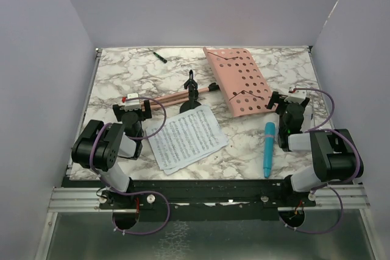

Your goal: Set up the instrument practice props

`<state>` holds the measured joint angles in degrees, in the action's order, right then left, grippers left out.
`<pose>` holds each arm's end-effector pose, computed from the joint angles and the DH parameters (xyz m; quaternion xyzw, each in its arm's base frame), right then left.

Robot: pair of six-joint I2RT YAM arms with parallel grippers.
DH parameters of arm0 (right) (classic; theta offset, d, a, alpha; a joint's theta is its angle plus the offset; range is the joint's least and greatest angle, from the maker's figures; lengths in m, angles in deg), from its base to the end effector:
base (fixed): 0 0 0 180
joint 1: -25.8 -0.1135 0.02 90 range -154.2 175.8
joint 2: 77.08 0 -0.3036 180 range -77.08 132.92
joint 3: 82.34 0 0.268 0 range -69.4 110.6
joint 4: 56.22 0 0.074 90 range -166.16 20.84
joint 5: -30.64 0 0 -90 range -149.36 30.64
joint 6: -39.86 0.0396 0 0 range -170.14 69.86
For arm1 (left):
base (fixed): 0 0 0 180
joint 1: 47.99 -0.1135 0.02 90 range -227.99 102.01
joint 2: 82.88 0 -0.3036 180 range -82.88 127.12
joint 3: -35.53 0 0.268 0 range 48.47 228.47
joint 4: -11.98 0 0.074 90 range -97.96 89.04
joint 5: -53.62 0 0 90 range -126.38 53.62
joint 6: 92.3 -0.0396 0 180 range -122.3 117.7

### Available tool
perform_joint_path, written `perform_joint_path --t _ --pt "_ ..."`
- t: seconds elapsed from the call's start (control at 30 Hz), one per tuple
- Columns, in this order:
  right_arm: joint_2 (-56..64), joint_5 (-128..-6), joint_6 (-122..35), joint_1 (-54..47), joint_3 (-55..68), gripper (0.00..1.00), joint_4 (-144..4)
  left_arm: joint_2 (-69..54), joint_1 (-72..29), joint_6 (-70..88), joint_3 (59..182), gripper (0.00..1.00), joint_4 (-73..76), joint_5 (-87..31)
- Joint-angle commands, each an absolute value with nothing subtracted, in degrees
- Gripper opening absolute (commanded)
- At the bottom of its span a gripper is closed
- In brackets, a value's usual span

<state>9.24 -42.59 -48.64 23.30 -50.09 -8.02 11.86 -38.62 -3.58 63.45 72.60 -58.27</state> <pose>0.2693 0.0003 0.1880 0.0913 0.7353 -0.0851 0.6662 0.2596 -0.0279 0.1577 -0.0584 0.7394 0.0947 0.6640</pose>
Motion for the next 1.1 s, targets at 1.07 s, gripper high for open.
perform_joint_path --t 1.07 --pt "-34.32 -29.45 -10.31 23.60 -35.77 1.00 -78.28 -13.14 -39.69 31.81 94.93 0.99 -8.09 -52.51"
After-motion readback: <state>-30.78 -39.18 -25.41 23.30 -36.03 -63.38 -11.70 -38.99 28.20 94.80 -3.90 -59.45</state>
